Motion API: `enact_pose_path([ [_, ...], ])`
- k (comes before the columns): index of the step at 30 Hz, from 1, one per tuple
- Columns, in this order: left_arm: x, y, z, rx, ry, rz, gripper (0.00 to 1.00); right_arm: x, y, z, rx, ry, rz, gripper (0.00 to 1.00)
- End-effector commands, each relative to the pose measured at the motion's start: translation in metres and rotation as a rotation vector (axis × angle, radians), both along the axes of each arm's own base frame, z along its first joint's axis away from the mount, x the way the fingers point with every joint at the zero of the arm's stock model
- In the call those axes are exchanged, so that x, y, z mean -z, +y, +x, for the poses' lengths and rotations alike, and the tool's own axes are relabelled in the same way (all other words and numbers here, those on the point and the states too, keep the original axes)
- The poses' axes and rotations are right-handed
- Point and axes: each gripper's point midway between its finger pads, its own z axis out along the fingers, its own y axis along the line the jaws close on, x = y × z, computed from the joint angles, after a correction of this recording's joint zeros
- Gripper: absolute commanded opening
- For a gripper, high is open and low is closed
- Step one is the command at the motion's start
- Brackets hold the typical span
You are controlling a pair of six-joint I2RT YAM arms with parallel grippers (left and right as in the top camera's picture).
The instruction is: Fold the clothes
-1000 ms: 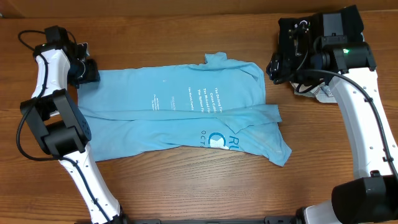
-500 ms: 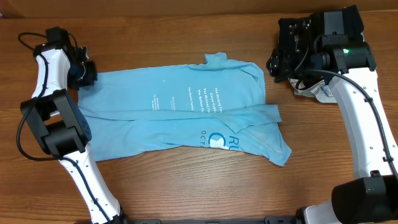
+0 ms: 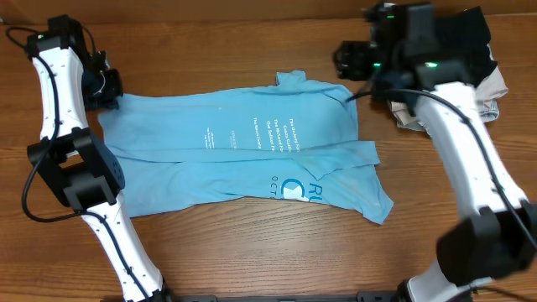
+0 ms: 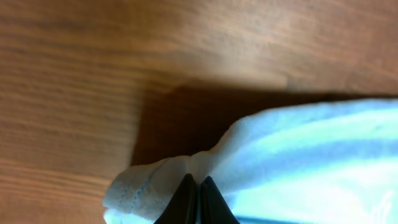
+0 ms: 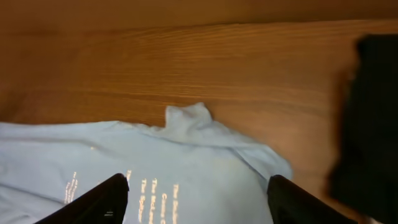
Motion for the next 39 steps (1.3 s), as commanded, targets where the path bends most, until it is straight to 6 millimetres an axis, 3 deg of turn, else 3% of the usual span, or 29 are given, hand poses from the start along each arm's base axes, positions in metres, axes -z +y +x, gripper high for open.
enact_pose_path([
  [1, -0.007, -0.008, 0.0, 0.005, 0.006, 0.008, 0.04, 0.042, 0.026, 0.015, -0.039, 0.032, -0.02, 0.76],
  [7, -0.006, -0.018, 0.001, 0.028, 0.015, 0.006, 0.04, 0.104, 0.04, 0.037, -0.045, 0.078, -0.05, 0.76],
  [10, -0.007, -0.021, 0.002, 0.035, 0.01, 0.007, 0.04, 0.132, 0.025, 0.044, 0.05, 0.125, -0.084, 0.76],
  [11, -0.007, -0.022, 0.004, 0.038, 0.007, 0.008, 0.04, 0.145, 0.008, 0.049, 0.115, 0.143, -0.113, 0.76],
  [14, -0.007, -0.022, 0.006, 0.039, 0.0, 0.01, 0.04, 0.153, -0.009, 0.054, 0.151, 0.153, -0.115, 0.76],
  [20, -0.007, -0.021, 0.01, 0.039, -0.018, 0.014, 0.04, 0.168, -0.04, 0.059, 0.192, 0.196, -0.07, 0.62],
  [25, -0.007, -0.021, 0.011, 0.043, -0.021, 0.02, 0.04, 0.176, -0.041, 0.056, 0.173, 0.228, -0.028, 0.61],
  [33, -0.007, -0.022, 0.012, 0.044, -0.023, 0.02, 0.04, 0.214, -0.035, 0.048, 0.161, 0.313, -0.019, 0.62],
  [39, -0.007, -0.023, 0.013, 0.045, -0.028, 0.014, 0.04, 0.214, -0.034, 0.048, 0.171, 0.316, -0.011, 0.61],
])
